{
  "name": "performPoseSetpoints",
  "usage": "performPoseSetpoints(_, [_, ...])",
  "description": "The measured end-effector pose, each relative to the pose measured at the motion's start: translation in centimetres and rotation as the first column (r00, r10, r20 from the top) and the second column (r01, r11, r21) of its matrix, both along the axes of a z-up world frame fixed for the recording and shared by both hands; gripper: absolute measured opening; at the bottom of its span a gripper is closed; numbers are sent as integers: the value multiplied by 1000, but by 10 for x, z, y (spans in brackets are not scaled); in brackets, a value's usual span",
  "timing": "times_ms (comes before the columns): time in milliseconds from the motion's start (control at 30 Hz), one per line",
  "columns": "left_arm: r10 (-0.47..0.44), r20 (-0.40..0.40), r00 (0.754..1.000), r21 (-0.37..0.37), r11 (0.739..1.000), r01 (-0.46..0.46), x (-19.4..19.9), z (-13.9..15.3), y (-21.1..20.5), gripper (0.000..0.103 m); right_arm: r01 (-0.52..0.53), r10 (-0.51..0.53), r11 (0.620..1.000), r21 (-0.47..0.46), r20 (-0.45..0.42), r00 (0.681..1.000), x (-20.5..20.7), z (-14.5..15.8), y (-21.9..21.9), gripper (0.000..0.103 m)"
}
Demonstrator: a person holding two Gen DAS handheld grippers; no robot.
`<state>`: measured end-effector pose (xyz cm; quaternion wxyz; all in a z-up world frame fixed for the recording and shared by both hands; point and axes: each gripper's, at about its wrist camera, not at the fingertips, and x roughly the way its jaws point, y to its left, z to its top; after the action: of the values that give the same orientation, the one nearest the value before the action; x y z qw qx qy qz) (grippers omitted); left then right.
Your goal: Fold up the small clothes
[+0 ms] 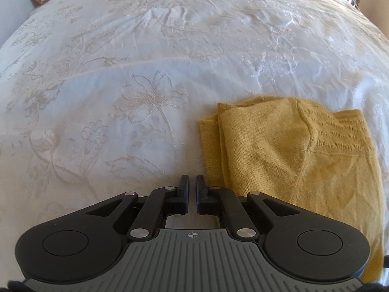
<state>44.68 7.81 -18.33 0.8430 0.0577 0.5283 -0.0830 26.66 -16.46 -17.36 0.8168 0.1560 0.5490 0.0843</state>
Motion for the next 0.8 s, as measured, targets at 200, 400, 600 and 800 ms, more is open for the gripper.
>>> performPoseSetpoints(200, [54, 5, 999, -140, 989, -52, -53, 29, 22, 30, -14, 19, 998, -63, 78, 997, -15, 22, -4, 62])
performPoseSetpoints(400, [88, -97, 991, -118, 988, -99, -108, 22, 35, 32, -209, 237, 965, -157, 187, 953, -16, 46, 37, 62])
performPoseSetpoints(600, [110, -178, 978, -96, 987, -128, -138, 10, 54, 32, -450, 517, 845, -289, 224, 827, -11, 44, 114, 53])
performPoseSetpoints(800, [116, -171, 978, -102, 986, -135, -150, 15, 66, 33, -551, 657, 718, -425, 152, 738, -9, 19, 158, 44])
